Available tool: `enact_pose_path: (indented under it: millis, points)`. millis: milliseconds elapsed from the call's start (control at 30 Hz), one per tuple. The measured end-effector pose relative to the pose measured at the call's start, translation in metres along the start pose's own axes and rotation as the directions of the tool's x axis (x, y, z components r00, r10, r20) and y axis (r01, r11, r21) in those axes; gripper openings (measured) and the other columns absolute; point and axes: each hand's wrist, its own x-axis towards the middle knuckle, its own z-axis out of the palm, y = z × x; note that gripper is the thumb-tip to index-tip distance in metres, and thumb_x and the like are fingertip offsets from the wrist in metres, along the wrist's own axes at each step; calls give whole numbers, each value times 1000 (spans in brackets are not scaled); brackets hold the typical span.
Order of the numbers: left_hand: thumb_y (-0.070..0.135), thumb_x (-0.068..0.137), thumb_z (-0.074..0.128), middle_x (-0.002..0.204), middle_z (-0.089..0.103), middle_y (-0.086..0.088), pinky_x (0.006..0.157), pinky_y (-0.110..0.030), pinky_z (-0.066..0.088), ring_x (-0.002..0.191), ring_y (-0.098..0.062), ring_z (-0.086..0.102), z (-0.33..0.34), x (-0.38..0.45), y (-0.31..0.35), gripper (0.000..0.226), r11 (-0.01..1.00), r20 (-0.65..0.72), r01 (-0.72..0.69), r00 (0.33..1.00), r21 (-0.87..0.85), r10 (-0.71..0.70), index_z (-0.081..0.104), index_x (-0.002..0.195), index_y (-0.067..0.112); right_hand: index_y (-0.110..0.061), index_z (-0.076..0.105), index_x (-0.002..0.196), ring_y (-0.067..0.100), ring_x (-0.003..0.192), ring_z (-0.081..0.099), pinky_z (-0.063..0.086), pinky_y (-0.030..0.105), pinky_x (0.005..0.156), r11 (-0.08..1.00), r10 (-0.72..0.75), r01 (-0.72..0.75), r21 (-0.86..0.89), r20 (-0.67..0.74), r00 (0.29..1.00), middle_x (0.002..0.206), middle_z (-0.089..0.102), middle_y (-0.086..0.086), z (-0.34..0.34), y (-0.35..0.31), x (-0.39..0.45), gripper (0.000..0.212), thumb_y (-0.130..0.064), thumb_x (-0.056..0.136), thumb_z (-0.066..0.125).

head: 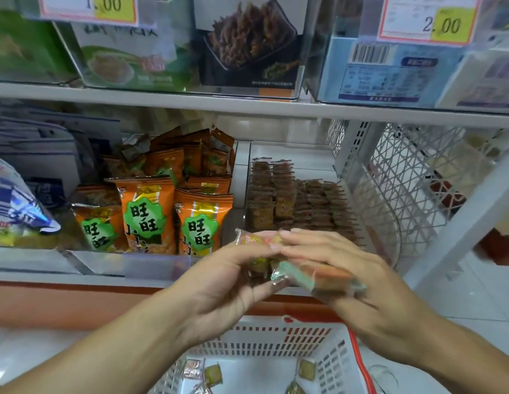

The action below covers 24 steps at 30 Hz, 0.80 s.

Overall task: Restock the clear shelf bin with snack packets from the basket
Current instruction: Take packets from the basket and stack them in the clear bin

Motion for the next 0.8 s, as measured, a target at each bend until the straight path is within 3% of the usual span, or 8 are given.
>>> enact_pose_path:
  millis: [100,200,267,367,467,567,667,800]
  points:
    - [-2,70,72,110,74,-26,67,-33,63,93,-30,76,0,4,-1,28,998,-16,-29,999,58,30,81,95,5,-30,62,134,8,135,51,38,19,108,914,151,-151,376,30,988,138,62,-11,-3,-4,-1,35,-34,103,46]
    - [-4,66,72,102,77,-23,66,-36,64,87,-28,77,1,5,-2,28,992,-36,-70,997,107,74,83,88,9,-29,61,130,18,127,60,45,26,104,828,261,-208,521,-29,965,133,67,1,-8,-3,0,39,-50,103,43]
    - [-2,67,74,101,78,-19,77,-41,65,92,-28,76,1,8,-3,27,973,-72,-119,988,200,136,82,88,13,-21,71,110,28,95,73,56,26,80,777,346,-216,591,-115,931,111,74,5,-13,1,4,32,-43,102,50]
    - [3,63,80,106,78,-18,90,-43,62,98,-28,75,1,8,-7,36,947,-84,-166,977,276,196,79,97,15,-16,76,88,30,64,65,55,26,56,709,527,-304,636,-192,828,84,71,13,-9,8,6,24,-35,89,61]
    - [5,60,82,102,79,-16,73,-34,64,88,-25,77,1,7,-18,38,928,-64,-183,975,326,214,79,95,18,-22,75,95,22,69,67,57,29,65,620,649,-436,653,-114,752,86,71,13,6,13,1,20,-40,86,70]
    - [-2,64,84,106,78,-15,76,-34,63,97,-31,76,0,5,-24,39,894,-26,-223,967,388,253,78,95,21,-31,74,103,19,78,73,57,29,66,616,642,-514,597,-2,766,93,76,3,10,12,-2,36,-50,75,84]
    - [-1,56,88,106,78,-17,81,-39,64,101,-34,75,0,4,-24,48,861,2,-259,958,438,287,78,95,24,-29,76,107,17,84,76,59,25,75,626,620,-534,568,54,783,96,79,4,7,11,-1,33,-42,77,80]
    - [0,51,86,106,78,-15,85,-42,63,97,-30,75,-1,8,-25,53,838,-31,-293,938,460,345,78,96,26,-19,76,90,23,63,67,54,23,56,504,684,-448,738,-26,729,81,74,11,2,12,2,13,-28,82,70]
